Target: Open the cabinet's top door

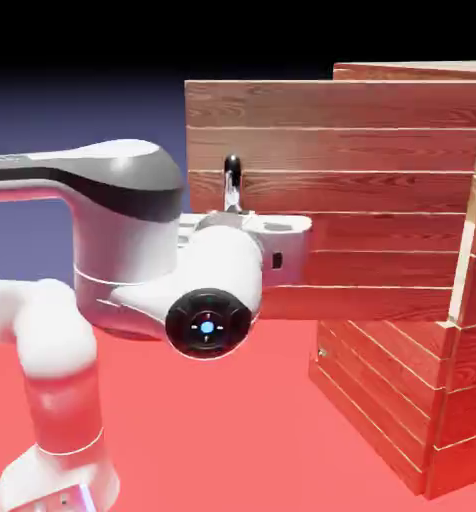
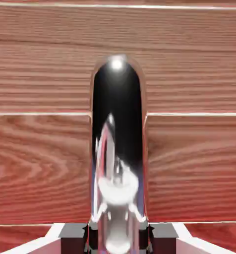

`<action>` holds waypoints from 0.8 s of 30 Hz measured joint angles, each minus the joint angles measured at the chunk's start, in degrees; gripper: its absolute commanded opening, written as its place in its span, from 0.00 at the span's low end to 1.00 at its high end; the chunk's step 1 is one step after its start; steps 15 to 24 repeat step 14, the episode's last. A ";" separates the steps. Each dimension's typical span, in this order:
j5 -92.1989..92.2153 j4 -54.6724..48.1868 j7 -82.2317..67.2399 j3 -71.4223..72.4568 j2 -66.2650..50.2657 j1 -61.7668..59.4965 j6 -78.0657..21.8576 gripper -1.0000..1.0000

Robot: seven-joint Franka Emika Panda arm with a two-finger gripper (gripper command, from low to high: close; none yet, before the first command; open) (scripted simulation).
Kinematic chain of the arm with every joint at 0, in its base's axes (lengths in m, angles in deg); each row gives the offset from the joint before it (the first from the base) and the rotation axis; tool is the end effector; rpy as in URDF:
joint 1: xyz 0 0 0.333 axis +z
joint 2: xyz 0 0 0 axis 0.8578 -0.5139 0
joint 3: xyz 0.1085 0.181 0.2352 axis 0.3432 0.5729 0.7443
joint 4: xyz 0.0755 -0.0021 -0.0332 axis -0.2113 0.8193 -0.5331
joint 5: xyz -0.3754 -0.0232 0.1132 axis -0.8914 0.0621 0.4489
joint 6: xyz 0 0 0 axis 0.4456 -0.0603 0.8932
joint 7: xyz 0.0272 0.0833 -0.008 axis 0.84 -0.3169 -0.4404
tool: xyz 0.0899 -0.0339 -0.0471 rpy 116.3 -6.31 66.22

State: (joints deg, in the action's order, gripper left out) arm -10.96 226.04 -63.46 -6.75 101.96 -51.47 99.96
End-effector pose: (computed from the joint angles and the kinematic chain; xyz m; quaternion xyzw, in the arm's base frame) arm 0.1983 -0.2655 0.5347 -0.6924 -0.1438 -0.3878 0.5912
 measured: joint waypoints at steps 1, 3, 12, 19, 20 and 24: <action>-0.96 -2.08 0.03 -1.75 -0.53 1.93 -1.91 0.00; -2.72 -6.23 0.19 -5.10 -1.35 5.91 -5.58 0.00; -8.66 -24.90 2.59 -17.66 -1.34 24.51 -20.08 0.00; -9.61 -29.03 3.48 -19.81 -0.68 28.53 -22.99 1.00; -9.61 -29.03 3.48 -19.81 -0.68 28.53 -22.99 1.00; -9.61 -29.03 3.48 -19.81 -0.68 28.53 -22.99 1.00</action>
